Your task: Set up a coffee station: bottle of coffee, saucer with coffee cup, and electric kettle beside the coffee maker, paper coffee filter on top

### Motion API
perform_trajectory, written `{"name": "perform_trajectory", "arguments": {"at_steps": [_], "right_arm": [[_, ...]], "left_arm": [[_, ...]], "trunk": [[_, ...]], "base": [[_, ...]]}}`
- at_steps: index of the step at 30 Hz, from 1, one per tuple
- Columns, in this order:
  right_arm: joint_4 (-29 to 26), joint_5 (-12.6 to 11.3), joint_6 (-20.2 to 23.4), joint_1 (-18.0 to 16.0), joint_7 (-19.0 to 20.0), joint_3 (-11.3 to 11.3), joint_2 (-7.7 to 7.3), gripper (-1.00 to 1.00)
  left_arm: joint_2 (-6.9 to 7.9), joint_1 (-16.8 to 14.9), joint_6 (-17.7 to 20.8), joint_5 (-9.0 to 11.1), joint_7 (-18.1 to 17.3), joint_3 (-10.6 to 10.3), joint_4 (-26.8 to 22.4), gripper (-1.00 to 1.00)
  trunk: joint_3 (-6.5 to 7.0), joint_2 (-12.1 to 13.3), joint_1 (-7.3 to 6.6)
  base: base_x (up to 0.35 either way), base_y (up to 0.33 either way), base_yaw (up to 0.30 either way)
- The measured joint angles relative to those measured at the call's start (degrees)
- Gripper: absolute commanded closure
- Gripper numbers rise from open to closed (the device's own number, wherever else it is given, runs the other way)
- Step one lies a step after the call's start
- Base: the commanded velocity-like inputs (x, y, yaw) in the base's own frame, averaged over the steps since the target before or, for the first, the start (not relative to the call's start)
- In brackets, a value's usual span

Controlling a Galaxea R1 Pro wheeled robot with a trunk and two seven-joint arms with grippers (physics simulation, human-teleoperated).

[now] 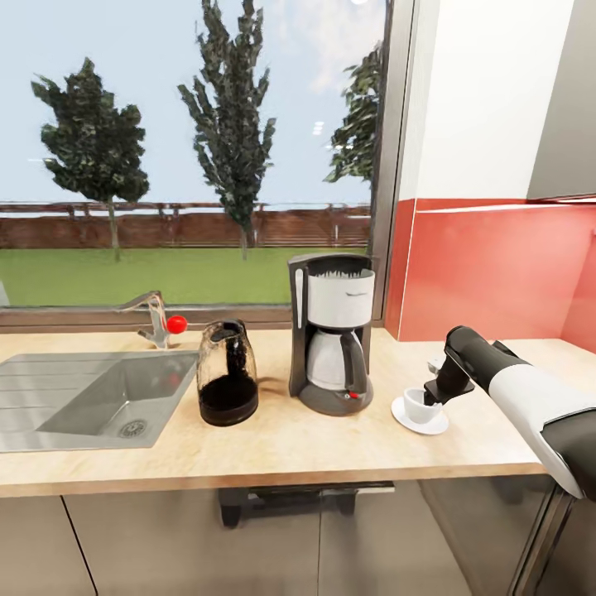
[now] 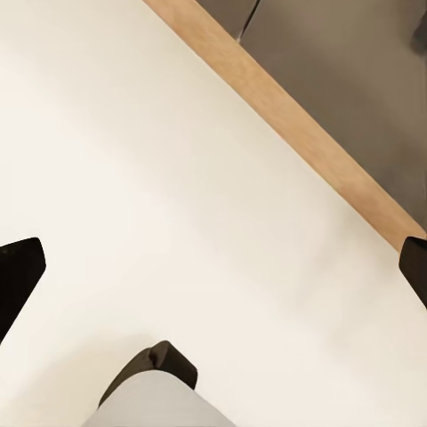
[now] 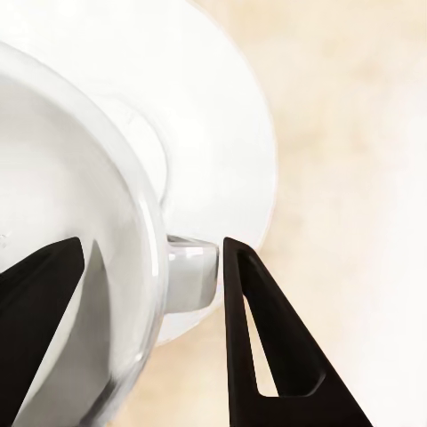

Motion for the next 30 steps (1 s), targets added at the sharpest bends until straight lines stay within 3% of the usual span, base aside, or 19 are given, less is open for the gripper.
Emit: {"name": "perform_trajectory", "arguments": {"at_steps": [30], "right_arm": [[0.00, 0.06, -0.01, 0.00, 0.00, -0.03, -0.51, 1.00]], "left_arm": [[-0.32, 0.00, -0.03, 0.04, 0.84, 0.00, 0.00, -1.00]], "trunk": [[-0.18, -0.42, 0.23]], "base": [[0.033, 0.000, 0.000]]}}
